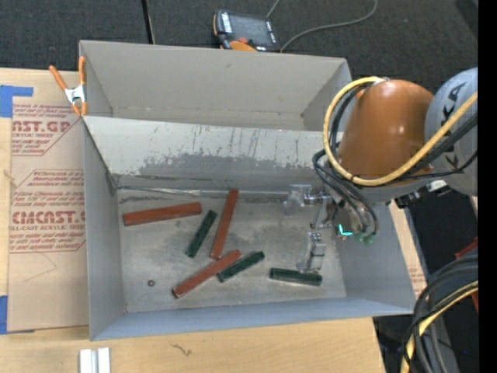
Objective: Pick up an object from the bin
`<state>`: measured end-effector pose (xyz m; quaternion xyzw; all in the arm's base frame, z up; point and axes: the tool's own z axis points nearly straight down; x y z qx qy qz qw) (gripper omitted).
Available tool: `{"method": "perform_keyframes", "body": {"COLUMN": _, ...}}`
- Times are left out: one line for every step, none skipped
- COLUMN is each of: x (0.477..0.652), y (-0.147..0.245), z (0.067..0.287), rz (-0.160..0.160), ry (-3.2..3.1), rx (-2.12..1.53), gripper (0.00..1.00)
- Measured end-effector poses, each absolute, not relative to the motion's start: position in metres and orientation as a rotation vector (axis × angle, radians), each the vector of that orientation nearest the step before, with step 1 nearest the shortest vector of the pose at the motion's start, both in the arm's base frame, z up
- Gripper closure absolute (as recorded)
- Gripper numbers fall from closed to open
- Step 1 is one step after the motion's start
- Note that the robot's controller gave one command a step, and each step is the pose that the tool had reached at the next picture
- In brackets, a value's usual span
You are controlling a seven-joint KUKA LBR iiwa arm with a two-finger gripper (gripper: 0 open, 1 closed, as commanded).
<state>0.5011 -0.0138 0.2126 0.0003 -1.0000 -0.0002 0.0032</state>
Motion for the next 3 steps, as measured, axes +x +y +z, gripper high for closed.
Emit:
{"method": "perform_keyframes", "body": {"x": 0.486, "y": -0.029, "z": 0.069, "rz": 0.000, "ry": -3.132, "rx": 0.297, "gripper": 0.00}}
{"method": "perform_keyframes", "body": {"x": 0.486, "y": -0.028, "z": 0.072, "rz": 0.000, "ry": -3.128, "rx": 0.297, "gripper": 1.00}}
{"method": "perform_keyframes", "body": {"x": 0.503, "y": -0.010, "z": 0.257, "rz": 0.002, "ry": -3.143, "rx": 0.243, "gripper": 1.00}}
